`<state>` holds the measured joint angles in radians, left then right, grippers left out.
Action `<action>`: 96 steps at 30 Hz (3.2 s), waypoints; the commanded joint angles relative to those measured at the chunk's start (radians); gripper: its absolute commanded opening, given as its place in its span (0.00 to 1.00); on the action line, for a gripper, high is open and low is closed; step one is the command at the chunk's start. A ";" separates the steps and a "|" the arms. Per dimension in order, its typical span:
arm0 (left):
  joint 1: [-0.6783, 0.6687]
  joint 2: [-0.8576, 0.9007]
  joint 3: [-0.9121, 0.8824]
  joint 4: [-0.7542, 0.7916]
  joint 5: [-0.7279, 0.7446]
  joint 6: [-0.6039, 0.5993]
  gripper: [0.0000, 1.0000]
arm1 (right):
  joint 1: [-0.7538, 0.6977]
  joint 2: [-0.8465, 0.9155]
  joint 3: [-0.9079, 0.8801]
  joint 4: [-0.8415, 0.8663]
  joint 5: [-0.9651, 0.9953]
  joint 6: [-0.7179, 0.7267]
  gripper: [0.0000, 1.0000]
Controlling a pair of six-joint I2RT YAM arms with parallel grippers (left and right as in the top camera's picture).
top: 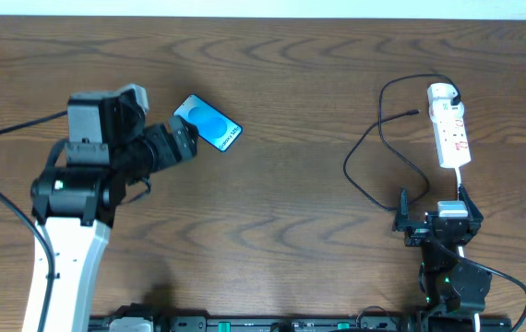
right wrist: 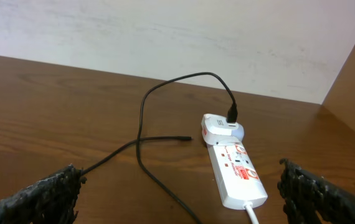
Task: Plug charger to phone and switch on socket
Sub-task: 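Move the left gripper forward over the blue smartphone, then grasp the smartphone edge with the left gripper and tilt it up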
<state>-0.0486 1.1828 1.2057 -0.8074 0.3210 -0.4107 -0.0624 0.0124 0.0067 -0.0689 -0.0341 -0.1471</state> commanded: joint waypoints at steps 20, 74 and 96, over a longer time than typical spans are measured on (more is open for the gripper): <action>-0.110 0.698 0.558 -0.040 -0.341 -0.415 0.96 | 0.004 -0.006 -0.002 -0.003 -0.009 -0.004 0.99; -0.167 1.230 0.557 -0.016 -0.280 -0.564 0.96 | 0.004 -0.006 -0.002 -0.003 -0.009 -0.004 0.99; -0.167 1.232 0.520 -0.072 -0.213 -0.508 0.76 | 0.004 -0.006 -0.002 -0.003 -0.009 -0.004 0.99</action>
<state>-0.2073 2.3123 1.8015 -0.8570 -0.0231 -0.9337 -0.0624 0.0124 0.0063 -0.0689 -0.0341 -0.1471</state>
